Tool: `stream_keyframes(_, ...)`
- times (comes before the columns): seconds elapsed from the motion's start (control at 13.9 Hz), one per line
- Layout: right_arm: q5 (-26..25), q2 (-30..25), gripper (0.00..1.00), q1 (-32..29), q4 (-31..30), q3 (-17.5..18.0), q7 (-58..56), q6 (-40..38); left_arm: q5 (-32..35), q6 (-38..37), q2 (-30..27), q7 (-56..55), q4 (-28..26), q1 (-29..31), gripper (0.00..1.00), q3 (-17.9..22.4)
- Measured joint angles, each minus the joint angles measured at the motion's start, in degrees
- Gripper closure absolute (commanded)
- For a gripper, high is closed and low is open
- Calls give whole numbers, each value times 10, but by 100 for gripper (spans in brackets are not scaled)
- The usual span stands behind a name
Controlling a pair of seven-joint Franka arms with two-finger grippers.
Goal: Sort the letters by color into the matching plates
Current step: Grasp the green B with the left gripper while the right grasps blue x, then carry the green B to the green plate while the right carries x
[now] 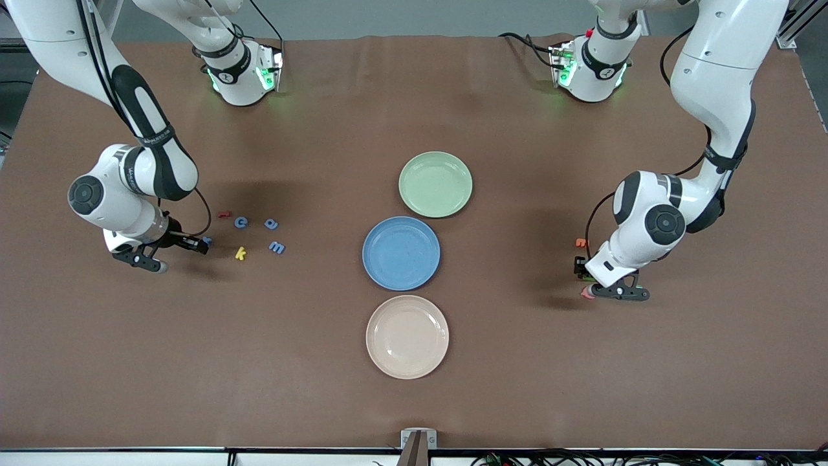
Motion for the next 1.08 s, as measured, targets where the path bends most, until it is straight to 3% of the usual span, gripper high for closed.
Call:
stream_keyframes(0.14, 0, 1, 39, 0, -3, 0, 0, 0, 0, 1, 5, 0, 2, 0, 54, 0)
stream_keyframes(0.22, 0, 1, 39, 0, -5, 0, 0, 0, 0, 1, 7, 0, 3, 0, 64, 0)
stream_keyframes(0.36, 0, 1, 39, 0, -9, 0, 0, -1, 0, 1, 8, 0, 5, 0, 95, -1)
stream_keyframes(0.43, 0, 1, 39, 0, -10, 0, 0, -2, 0, 0, 7, 0, 6, 0, 99, -1)
stream_keyframes(0.65, 0, 3, 39, 0, -17, 1, 0, -2, 0, 0, 6, 0, 9, 0, 99, -1)
stream_keyframes(0.79, 0, 6, 45, 0, -18, 1, 0, -1, 1, -26, -7, 0, 11, 0, 99, -3)
stream_keyframes(1.08, 0, 9, 77, 1, -17, 2, 0, 0, 1, -125, -64, -62, 11, 0, 99, -58)
